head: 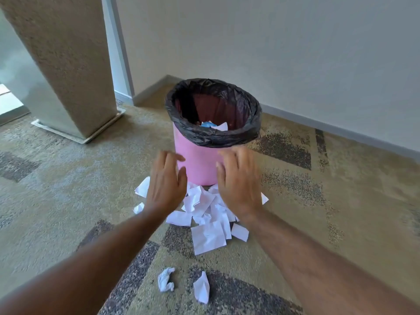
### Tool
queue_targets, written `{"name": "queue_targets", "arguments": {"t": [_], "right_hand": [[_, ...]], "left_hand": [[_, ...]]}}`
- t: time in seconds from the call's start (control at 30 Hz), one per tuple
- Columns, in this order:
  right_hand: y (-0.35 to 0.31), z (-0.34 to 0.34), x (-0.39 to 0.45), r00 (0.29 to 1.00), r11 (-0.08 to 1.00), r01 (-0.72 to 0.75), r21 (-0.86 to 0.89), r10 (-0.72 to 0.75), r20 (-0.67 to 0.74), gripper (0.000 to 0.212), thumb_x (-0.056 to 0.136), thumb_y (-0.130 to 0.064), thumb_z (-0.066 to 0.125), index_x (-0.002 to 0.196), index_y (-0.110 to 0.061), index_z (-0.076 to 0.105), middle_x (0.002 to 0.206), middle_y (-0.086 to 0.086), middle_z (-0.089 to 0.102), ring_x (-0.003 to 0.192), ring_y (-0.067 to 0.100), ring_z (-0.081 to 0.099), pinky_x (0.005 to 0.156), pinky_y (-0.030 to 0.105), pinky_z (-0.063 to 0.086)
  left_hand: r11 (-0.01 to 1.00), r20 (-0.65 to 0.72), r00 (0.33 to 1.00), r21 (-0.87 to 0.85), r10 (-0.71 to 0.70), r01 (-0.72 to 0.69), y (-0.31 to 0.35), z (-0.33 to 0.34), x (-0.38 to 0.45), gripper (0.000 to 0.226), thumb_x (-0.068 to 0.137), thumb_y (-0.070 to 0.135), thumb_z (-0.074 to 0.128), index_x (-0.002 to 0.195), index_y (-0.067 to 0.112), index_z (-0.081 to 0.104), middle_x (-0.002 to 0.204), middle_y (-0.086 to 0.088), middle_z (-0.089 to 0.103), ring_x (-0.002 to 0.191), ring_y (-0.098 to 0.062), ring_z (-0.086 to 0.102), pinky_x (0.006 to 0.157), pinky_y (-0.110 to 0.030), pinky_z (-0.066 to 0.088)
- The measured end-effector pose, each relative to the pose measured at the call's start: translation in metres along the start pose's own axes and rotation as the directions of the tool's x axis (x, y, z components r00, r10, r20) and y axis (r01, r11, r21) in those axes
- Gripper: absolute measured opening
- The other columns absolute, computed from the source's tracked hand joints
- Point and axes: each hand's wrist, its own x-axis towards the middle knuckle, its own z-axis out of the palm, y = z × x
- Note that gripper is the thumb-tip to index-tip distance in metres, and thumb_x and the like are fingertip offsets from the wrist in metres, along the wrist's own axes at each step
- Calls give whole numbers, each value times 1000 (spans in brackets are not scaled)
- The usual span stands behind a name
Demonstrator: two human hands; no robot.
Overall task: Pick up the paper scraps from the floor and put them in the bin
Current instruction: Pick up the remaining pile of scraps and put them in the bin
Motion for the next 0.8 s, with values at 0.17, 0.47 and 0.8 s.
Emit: {"name": "queue_targets", "arguments": {"t": [0.17,0.47,0.8], "right_hand": [[3,20,-104,863,959,-212,-186,273,425,43,89,-39,68,125,-21,51,118,5,46,104,27,50,81,41,49],[9,44,-151,472,793,-560,-242,545,693,97,79,-63,69,152,-39,10,158,17,12,145,37,21,111,48,37],[-18,62,-152,568,861,-453,-230,478,670,69,88,-37,71,146,-32,35,145,12,34,135,30,31,105,40,40]], "left_hand": [[963,494,832,216,-252,163,-44,23,-68,53,83,52,72,124,24,54,121,-2,50,111,-27,52,88,-38,46],[896,600,687,405,-410,181,-41,42,-97,118,49,93,58,146,35,26,149,-4,30,142,-32,28,109,-55,37],[938,562,785,339,-261,69,-40,54,-117,87,73,57,78,145,23,40,142,-4,40,129,-28,32,106,-40,38]]}}
